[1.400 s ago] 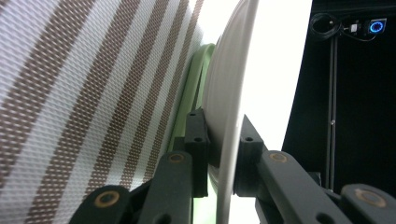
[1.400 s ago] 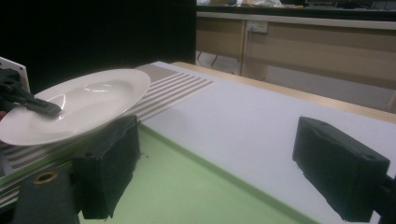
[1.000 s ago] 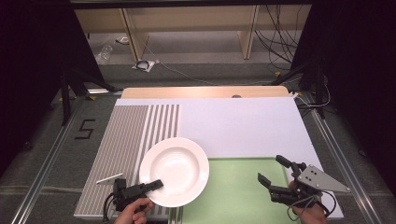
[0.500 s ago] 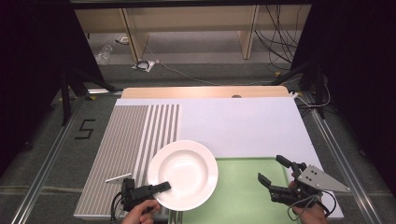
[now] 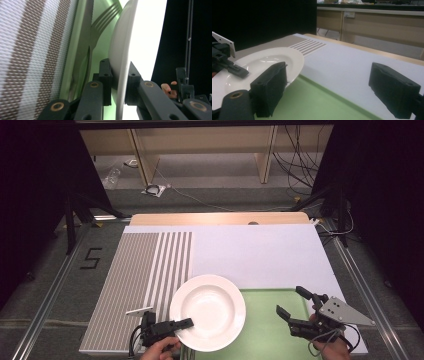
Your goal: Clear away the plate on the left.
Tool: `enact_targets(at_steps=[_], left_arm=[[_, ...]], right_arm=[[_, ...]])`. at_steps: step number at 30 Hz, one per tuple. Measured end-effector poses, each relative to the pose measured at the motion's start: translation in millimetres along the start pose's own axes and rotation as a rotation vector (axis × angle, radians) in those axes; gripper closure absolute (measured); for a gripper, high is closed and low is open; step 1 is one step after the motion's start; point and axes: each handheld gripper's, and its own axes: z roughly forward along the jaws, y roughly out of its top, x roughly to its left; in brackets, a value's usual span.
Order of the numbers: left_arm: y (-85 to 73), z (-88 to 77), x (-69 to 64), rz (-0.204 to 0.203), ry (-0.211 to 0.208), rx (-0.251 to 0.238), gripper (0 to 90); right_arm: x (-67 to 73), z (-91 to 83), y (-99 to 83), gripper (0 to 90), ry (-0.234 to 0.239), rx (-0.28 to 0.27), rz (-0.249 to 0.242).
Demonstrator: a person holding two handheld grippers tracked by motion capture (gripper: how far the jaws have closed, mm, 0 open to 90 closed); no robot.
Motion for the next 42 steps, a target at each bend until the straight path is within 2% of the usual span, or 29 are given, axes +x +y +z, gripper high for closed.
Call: enact_targets(at_steps=[23,42], left_arm=[[-14.3,30.3,-7.4,0.055,0.028,0.093,79.5],[-24.9,59.2,-12.1,0.083,0.052,0.169,79.5]], right_arm=[[-0.4,-0.3,0.0,15.7,0.002,-0.001,0.001],[-0.4,-0.4,-0.2,15.7,0.002,-0.005,0.003]])
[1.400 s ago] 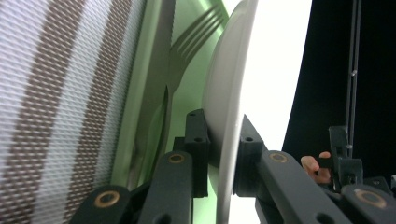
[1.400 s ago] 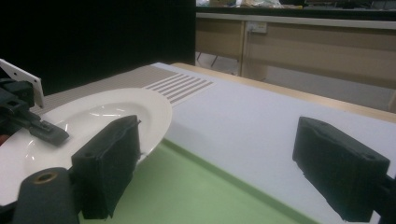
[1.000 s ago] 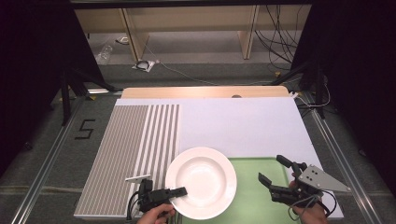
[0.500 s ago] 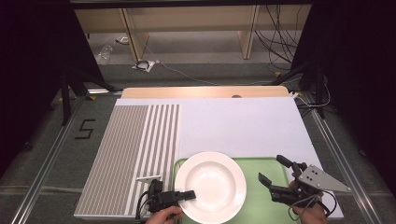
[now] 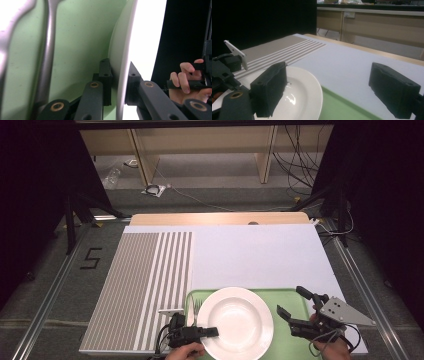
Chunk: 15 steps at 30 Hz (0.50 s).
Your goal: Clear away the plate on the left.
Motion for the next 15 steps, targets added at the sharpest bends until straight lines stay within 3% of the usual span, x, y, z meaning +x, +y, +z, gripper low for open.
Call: enact_targets(at_steps=[15], left_arm=[[1.4,14.9,-2.0,0.002,0.004,0.031,79.5]], right_arm=[[-0.1,-0.2,0.0,15.7,0.000,0.000,0.000]])
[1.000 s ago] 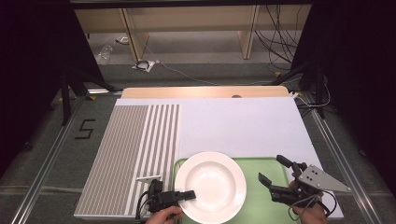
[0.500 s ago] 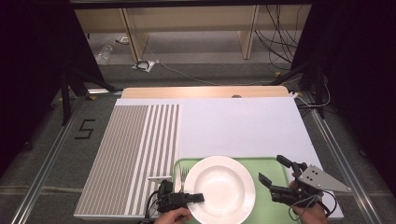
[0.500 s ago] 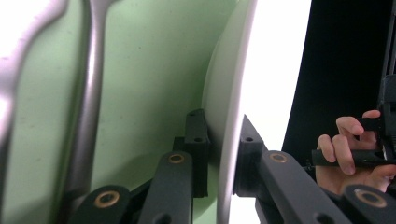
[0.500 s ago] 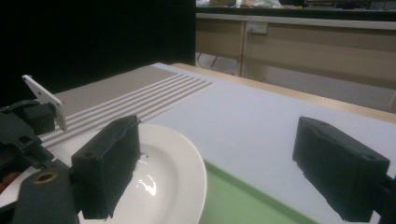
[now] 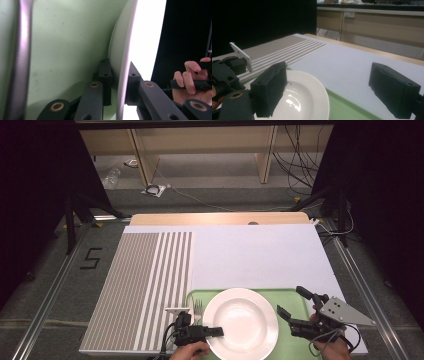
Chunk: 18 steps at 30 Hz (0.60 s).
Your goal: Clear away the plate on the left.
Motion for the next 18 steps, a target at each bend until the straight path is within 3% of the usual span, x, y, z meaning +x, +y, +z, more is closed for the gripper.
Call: enact_targets(at_steps=[12,18], left_arm=[[-2.4,4.5,1.0,-0.021,-0.015,0.027,78.4],[-2.7,4.2,0.1,-0.006,-0.007,0.032,77.3]], right_arm=[[-0.1,-0.1,0.0,15.8,0.000,0.000,-0.001],[0.2,-0.1,-0.1,15.7,0.001,0.001,0.001]])
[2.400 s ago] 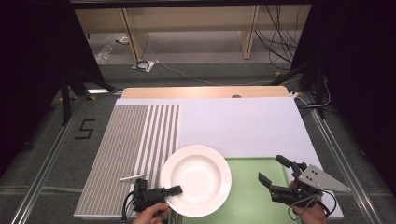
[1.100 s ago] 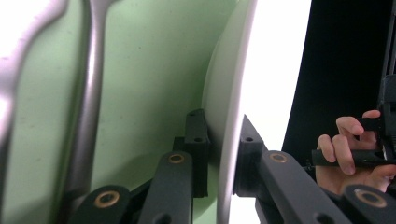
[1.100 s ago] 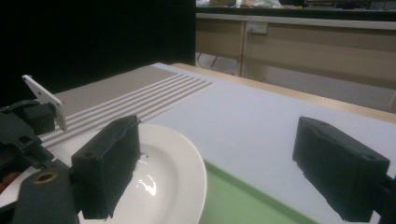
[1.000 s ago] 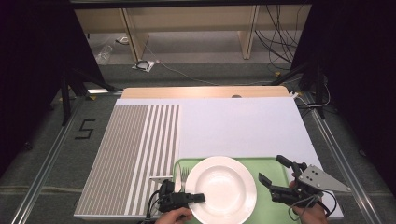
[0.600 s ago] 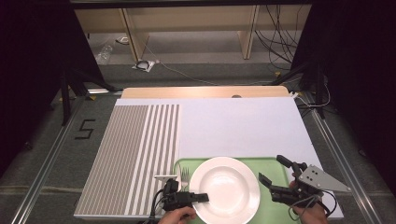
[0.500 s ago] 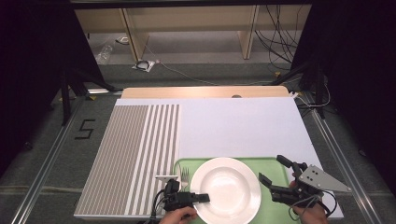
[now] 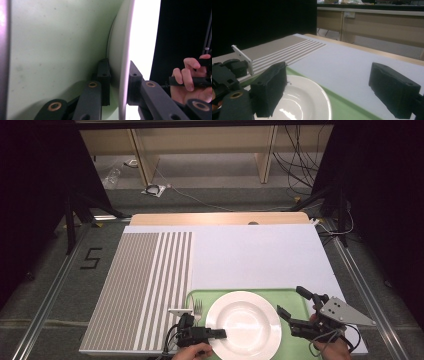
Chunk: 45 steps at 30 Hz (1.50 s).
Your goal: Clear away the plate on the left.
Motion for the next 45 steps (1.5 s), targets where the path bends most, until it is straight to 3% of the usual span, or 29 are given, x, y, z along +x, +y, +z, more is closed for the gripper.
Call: enact_targets(at_steps=[3,10,19,35,45], left_arm=[[0.6,-2.2,-2.1,0.013,-0.002,0.000,72.7],[5.6,-8.6,-12.0,0.092,0.018,0.000,58.9],[12.9,-23.7,-23.9,0.182,0.061,-0.042,44.9],[24.7,-53.0,-38.5,0.318,0.123,-0.134,35.7],[26.9,-65.6,-49.7,0.443,0.173,-0.177,32.5]], right_arm=[[-0.1,-0.1,0.1,15.7,0.000,-0.002,0.000],[0.4,0.0,0.1,15.7,0.002,0.000,0.000],[0.7,0.4,-0.1,15.7,0.004,-0.001,0.001],[0.5,0.1,0.0,15.7,0.007,0.001,0.002],[0.5,-0.1,0.1,15.7,0.008,0.000,0.004]])
